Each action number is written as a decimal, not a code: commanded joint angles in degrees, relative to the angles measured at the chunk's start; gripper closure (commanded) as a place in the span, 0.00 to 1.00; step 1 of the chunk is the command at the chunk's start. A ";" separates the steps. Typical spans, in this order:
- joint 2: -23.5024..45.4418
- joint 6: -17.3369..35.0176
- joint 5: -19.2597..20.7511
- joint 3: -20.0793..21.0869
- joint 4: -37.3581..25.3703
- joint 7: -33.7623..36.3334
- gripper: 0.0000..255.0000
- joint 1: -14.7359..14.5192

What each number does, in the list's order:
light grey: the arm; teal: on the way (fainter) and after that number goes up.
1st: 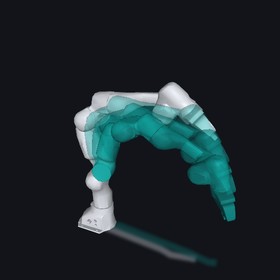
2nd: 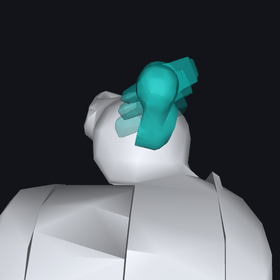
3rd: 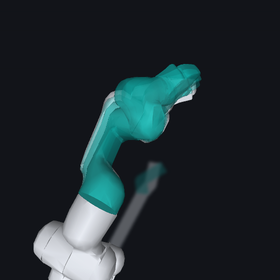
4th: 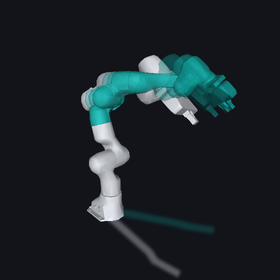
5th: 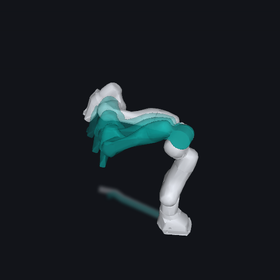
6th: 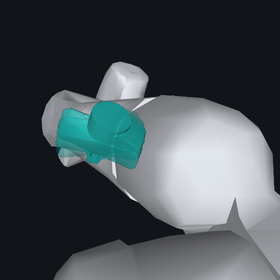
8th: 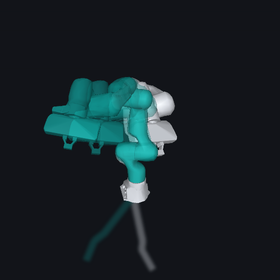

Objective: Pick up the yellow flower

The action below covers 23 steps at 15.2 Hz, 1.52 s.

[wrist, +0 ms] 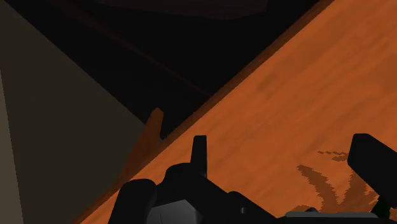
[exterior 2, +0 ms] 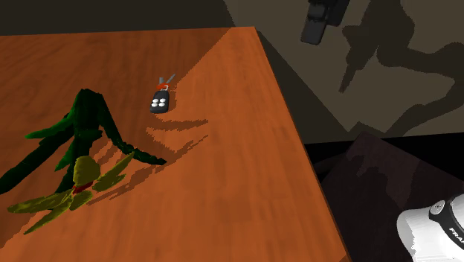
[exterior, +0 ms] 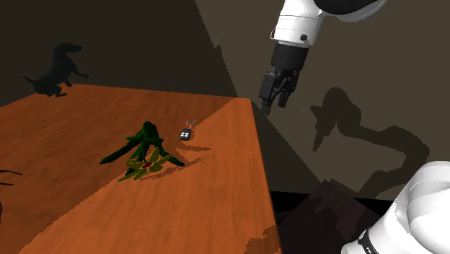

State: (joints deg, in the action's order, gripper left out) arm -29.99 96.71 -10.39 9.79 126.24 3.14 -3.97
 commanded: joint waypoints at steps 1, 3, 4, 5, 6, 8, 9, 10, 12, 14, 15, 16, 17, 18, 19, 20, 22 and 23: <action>2.81 1.00 -0.72 2.33 -2.18 3.08 0.00 -0.62; 6.04 1.99 -0.92 4.37 -4.74 5.77 0.00 -1.01; 7.73 2.45 -0.91 5.38 -6.13 7.14 0.00 -1.18; 9.46 2.87 -0.82 6.37 -7.59 8.52 0.00 -1.37; 11.25 3.26 -0.64 7.34 -9.12 9.93 0.00 -1.54; 14.96 3.93 -0.03 9.22 -12.40 12.79 0.00 -1.95; 16.90 4.19 0.41 10.14 -14.15 14.26 0.00 -2.16; 18.88 4.41 0.94 11.04 -15.99 15.74 0.00 -2.38; 23.03 4.68 2.28 12.73 -19.92 18.77 0.00 -2.98; 27.40 4.69 3.98 14.26 -24.22 21.85 0.00 -3.77; 29.68 4.57 4.96 14.96 -26.53 23.41 0.00 -4.26; 32.02 4.38 6.02 15.59 -28.96 24.96 0.00 -4.84; 34.43 4.08 7.15 16.15 -31.51 26.50 0.00 -5.52; 36.89 3.69 8.33 16.63 -34.20 28.02 0.00 -6.30; 39.42 3.18 9.56 17.01 -37.05 29.50 0.00 -7.20; 42.02 2.56 10.83 17.32 -40.07 30.94 0.00 -8.20; 47.45 0.90 13.42 17.66 -46.74 33.62 0.00 -10.59; 50.32 -0.17 14.74 17.71 -50.47 34.84 0.00 -11.95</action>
State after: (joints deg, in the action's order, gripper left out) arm 17.05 97.82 2.79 27.39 80.08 36.54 -14.55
